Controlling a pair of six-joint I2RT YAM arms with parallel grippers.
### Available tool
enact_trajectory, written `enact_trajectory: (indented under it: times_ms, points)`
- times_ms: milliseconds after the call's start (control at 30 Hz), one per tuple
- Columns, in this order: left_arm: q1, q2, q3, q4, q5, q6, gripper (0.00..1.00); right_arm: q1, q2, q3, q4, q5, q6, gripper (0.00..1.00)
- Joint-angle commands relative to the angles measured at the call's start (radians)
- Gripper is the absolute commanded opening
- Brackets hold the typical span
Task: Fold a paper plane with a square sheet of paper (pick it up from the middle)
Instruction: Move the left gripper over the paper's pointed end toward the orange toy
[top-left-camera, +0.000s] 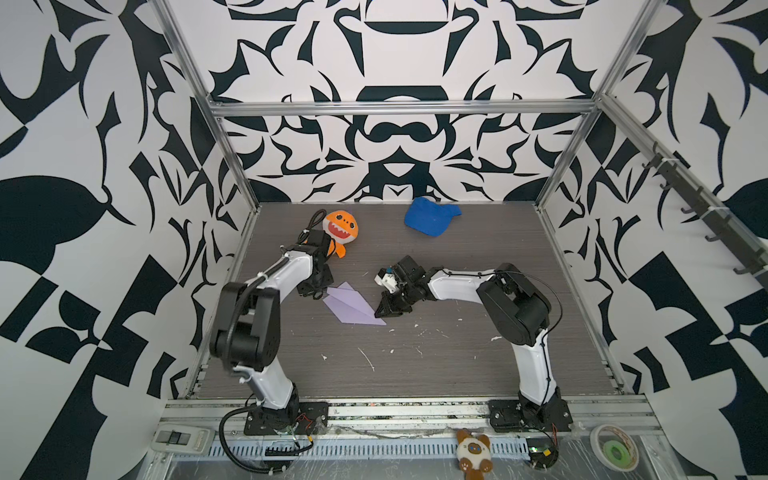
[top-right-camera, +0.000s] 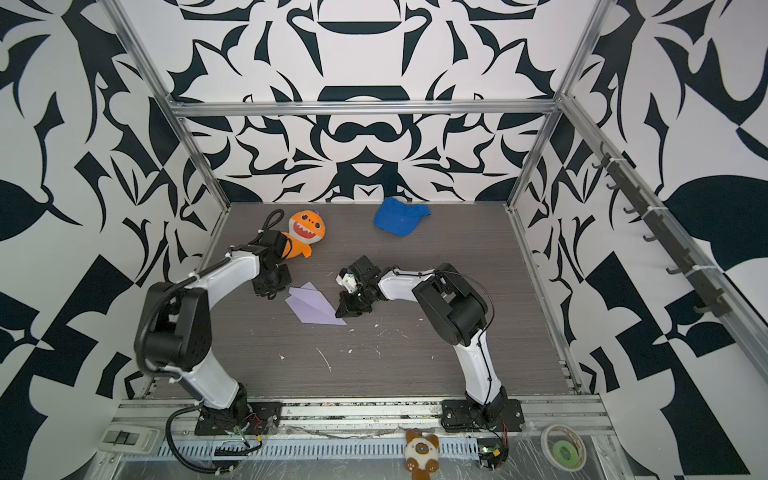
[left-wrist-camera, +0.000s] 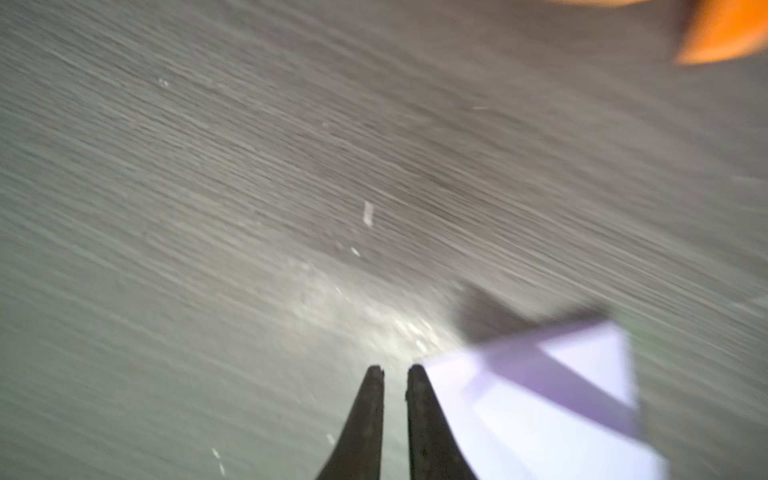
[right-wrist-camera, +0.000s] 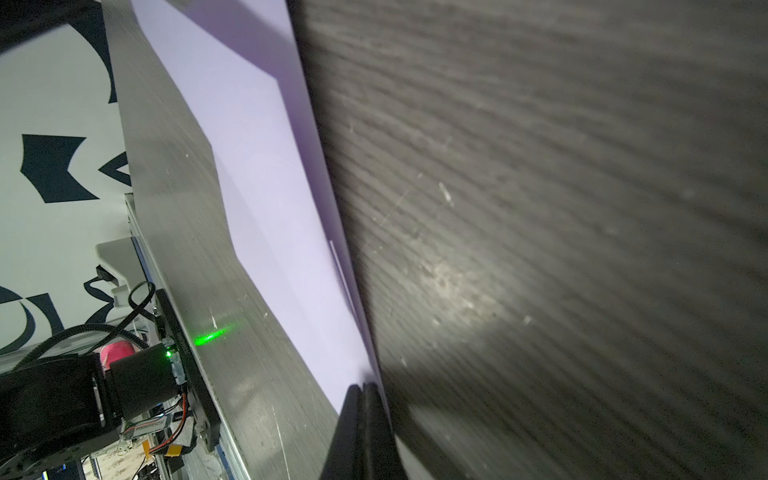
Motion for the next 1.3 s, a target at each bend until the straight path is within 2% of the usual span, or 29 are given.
enact_trajectory:
  times_ms: [0, 200, 567, 767, 967, 1267]
  points:
    - [-0.087, -0.088, -0.063, 0.026, 0.139, -0.022, 0.17, 0.002, 0.046, -0.044, -0.134, 0.165, -0.006, 0.0]
    - [-0.22, -0.051, -0.102, 0.076, 0.236, 0.016, 0.14, 0.006, 0.056, -0.033, -0.148, 0.169, -0.009, 0.0]
    - [-0.25, 0.123, -0.051, 0.075, 0.283, 0.113, 0.08, 0.005, 0.064, -0.027, -0.149, 0.166, -0.004, 0.0]
    - [-0.249, 0.185, -0.012, 0.002, 0.194, 0.134, 0.07, 0.005, 0.066, -0.03, -0.151, 0.167, -0.003, 0.0]
    - [-0.238, 0.235, 0.029, -0.1, 0.042, 0.133, 0.07, 0.006, 0.069, -0.029, -0.157, 0.168, -0.008, 0.0]
    - [-0.156, 0.288, 0.073, -0.126, -0.025, 0.123, 0.07, 0.006, 0.072, -0.032, -0.15, 0.169, -0.006, 0.0]
